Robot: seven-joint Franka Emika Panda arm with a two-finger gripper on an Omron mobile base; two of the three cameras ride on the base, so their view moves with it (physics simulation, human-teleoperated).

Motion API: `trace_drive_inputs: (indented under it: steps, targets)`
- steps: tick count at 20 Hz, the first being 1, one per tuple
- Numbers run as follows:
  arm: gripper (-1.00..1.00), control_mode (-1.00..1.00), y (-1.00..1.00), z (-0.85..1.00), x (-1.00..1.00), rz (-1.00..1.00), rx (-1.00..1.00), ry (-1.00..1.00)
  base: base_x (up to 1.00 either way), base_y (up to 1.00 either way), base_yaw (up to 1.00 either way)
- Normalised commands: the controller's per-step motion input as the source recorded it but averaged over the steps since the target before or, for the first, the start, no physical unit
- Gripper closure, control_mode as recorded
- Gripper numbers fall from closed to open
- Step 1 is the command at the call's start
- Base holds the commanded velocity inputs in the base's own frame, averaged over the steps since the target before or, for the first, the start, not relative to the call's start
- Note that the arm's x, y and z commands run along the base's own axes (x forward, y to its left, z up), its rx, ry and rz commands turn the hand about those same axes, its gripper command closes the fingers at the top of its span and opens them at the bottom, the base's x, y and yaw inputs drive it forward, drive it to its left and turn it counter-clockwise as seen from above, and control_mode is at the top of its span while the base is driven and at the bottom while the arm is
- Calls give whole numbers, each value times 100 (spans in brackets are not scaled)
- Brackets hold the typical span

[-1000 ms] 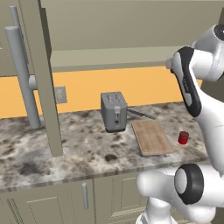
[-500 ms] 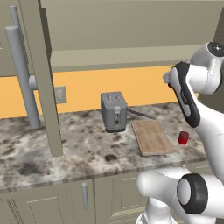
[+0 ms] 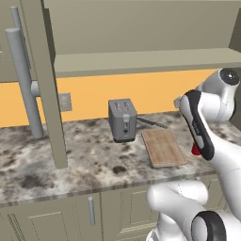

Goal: Pick the bread, place it on the cutting board, pick the jam, place it on the counter, and close the cabinet.

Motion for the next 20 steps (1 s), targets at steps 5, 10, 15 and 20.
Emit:
trace_drive_inputs:
  steps: [5,10,15,20]
  targets:
    - [100,-100,7,-23,-47,-1,0,11,0,0,0]
    - [100,-100,16,-25,-27,-3,0,19,0,0,0]
    - [100,-100,9,-42,-4,0,0,14,0,0,0]
    - [100,-100,0,-48,12,0,0,5,0,0,0]
